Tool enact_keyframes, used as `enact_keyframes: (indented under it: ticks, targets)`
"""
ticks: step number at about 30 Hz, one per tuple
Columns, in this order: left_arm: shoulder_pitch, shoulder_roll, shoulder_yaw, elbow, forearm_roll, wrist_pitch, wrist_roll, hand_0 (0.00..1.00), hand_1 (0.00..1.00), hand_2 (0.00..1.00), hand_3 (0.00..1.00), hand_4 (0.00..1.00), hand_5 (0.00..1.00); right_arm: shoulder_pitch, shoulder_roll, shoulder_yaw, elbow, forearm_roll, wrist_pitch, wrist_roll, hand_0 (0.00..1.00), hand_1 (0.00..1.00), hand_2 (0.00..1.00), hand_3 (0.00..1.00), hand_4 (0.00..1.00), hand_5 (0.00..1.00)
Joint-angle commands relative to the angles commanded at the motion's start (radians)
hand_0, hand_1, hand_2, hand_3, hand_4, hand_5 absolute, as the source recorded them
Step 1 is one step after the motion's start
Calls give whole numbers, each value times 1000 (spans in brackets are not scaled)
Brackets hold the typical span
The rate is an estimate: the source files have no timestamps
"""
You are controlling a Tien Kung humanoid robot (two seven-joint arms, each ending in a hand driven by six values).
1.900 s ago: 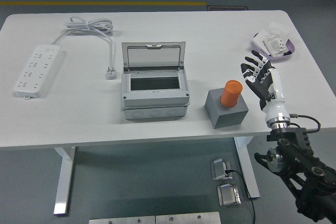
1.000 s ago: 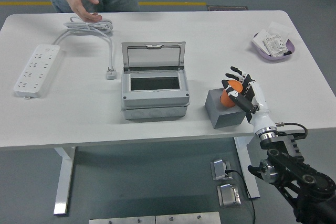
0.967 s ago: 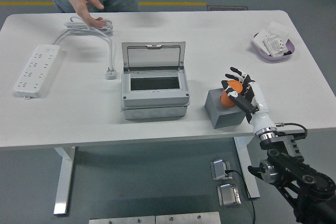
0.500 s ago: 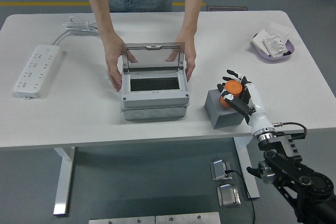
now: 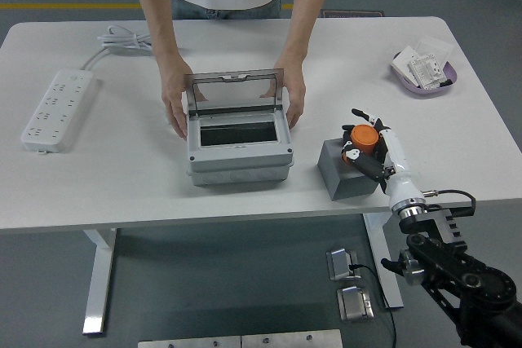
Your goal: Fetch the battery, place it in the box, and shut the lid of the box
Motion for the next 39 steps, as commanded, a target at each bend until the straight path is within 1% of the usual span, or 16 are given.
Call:
enact_keyframes:
  ticks: [3,4,9,10,15,16,21,22,27,28,31,33,34,35,39]
  targets:
    - [1,0,-1,0,1,0,0,645,687,585,566,555,23,2,0,0,8,1,-8,-4,505,537,577,711,278,2]
    - [2,0,-1,0,1,0,0,645,687,586,569,556,21,4,0,-1,10,2,-11,-5,415,467,519,678,218,2]
    - [4,1,4,0,-4,1,-2,645,687,586,569,556,21,12,0,-1,18,3,-28,-11,415,467,519,678,218,2]
    - [4,1,7,0,-6,1,-3,645,687,587,570,558,20,14,0,-2,20,3,-32,-13,369,412,492,635,225,2]
    - [4,3,9,1,-8,1,-5,645,687,587,570,558,20,28,0,-5,24,-2,-48,-20,369,412,492,635,225,2]
    - [4,3,9,1,-8,1,-5,645,686,588,572,562,18,31,0,-5,25,-5,-52,-22,345,386,464,598,72,2]
    - [3,3,12,1,-9,2,-6,645,686,588,572,562,18,49,-4,-4,29,-25,-68,-31,345,386,464,598,72,2]
    - [3,3,12,1,-9,2,-6,645,687,588,570,566,17,53,-5,-4,29,-27,-70,-32,331,368,464,570,2,2]
    - [1,3,17,2,-13,4,-9,645,687,588,570,566,17,73,-11,-2,27,-39,-85,-32,331,368,464,570,2,2]
    - [1,3,18,2,-14,4,-10,645,687,591,576,574,16,79,-12,-3,27,-48,-89,-36,306,359,469,560,2,2]
    - [1,2,13,2,-9,4,-8,645,687,591,576,574,16,104,-19,-10,40,-107,-110,-70,306,359,469,560,2,2]
    - [3,2,3,1,1,4,-3,645,687,591,576,574,16,136,-28,-27,73,-182,-125,-126,306,359,469,560,2,2]
    - [4,3,-1,1,5,4,-2,645,687,592,577,577,19,151,-32,-38,87,-218,-123,-153,271,332,470,552,2,2]
    - [5,3,-5,0,9,3,0,645,687,592,577,577,19,168,-36,-50,102,-260,-115,-187,271,332,470,552,2,2]
    - [10,6,-30,-1,30,2,12,645,687,592,577,577,19,250,-40,-124,144,-414,-42,-321,271,332,470,552,2,2]
